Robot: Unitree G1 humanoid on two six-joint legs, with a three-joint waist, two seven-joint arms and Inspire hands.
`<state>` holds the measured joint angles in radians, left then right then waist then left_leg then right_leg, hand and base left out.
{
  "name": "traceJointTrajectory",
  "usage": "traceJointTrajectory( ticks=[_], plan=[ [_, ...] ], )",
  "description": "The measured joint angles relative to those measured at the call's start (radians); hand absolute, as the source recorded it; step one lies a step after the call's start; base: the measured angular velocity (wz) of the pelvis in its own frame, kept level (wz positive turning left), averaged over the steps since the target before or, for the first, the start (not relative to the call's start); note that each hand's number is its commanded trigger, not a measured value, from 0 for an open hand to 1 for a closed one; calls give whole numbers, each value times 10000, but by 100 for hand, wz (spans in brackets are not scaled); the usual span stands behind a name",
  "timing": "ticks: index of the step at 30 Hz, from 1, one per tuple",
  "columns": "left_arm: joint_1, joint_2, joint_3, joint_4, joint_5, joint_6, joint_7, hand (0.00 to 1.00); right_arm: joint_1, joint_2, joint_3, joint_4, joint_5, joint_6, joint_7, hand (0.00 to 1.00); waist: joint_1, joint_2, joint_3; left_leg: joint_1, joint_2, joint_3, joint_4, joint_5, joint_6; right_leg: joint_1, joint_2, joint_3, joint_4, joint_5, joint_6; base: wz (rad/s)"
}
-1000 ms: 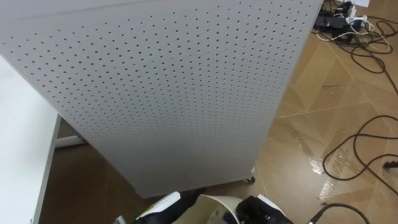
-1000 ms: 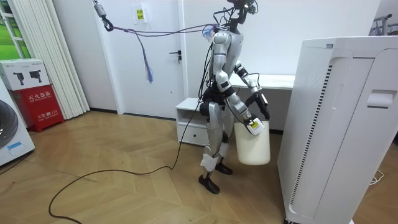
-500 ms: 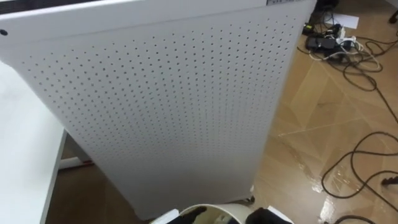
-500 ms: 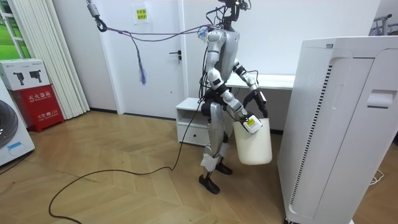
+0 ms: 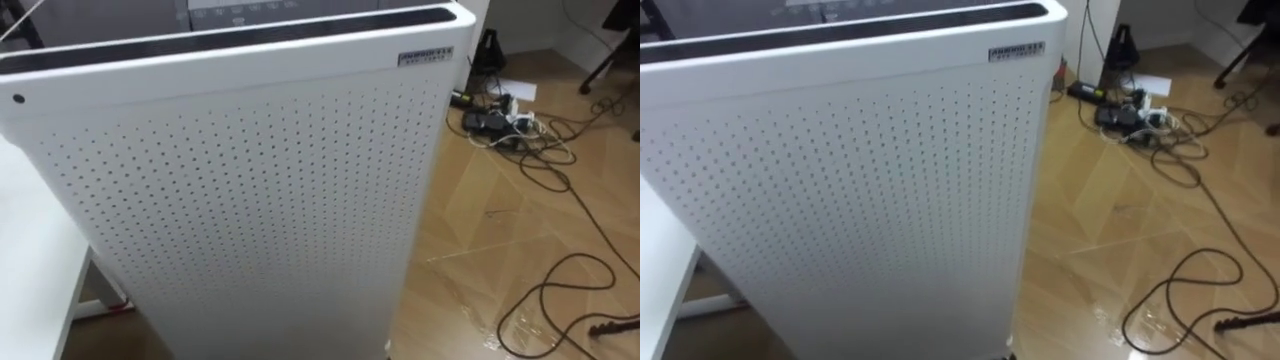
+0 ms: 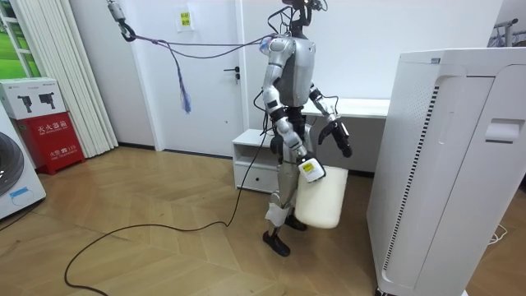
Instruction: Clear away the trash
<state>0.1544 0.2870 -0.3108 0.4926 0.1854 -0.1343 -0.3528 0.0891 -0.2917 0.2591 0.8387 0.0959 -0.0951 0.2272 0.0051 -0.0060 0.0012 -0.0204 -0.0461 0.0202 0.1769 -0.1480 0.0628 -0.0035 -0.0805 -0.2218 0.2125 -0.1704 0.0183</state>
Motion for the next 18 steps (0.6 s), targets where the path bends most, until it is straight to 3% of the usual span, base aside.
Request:
traceJointTrajectory(
  ticks=[3, 8, 10, 12, 18],
  plan=[
    [43, -62, 119, 1022, -355, -81, 158, 0, 112, 204, -548, 811, 254, -53, -304, 100, -35, -21, 0, 168, 8, 63, -136, -2, 1, 117, 36, 104, -94, 13, 18, -7],
    [306, -219, 959, 2986, -1837, -267, 741, 0, 497, 320, -1093, 1615, 1403, -197, -597, 100, -20, 10, -9, 375, 78, 195, -166, -131, -41, 303, 143, 269, -242, 16, 16, -10],
    [388, -450, 1680, 4149, -2179, -260, 1211, 0, 532, 422, -1454, 2041, 1649, -197, -615, 100, -21, 31, 0, 460, 144, 322, -166, -233, -80, 363, 214, 343, -281, 18, 12, -19],
    [504, -531, 2060, 4673, -2519, -246, 1445, 0, 521, 543, -1855, 2526, 1899, -183, -609, 100, -37, -7, 7, 486, 161, 328, -180, -258, -91, 410, 240, 370, -291, 14, 7, -7],
    [595, -1171, 3212, 6105, -4162, -85, 1770, 0, 538, 938, -2804, 3709, 2752, -114, -729, 100, -17, -14, 1, 711, 211, 521, -280, -310, -101, 573, 318, 606, -444, 22, -1, -9]
  ],
)
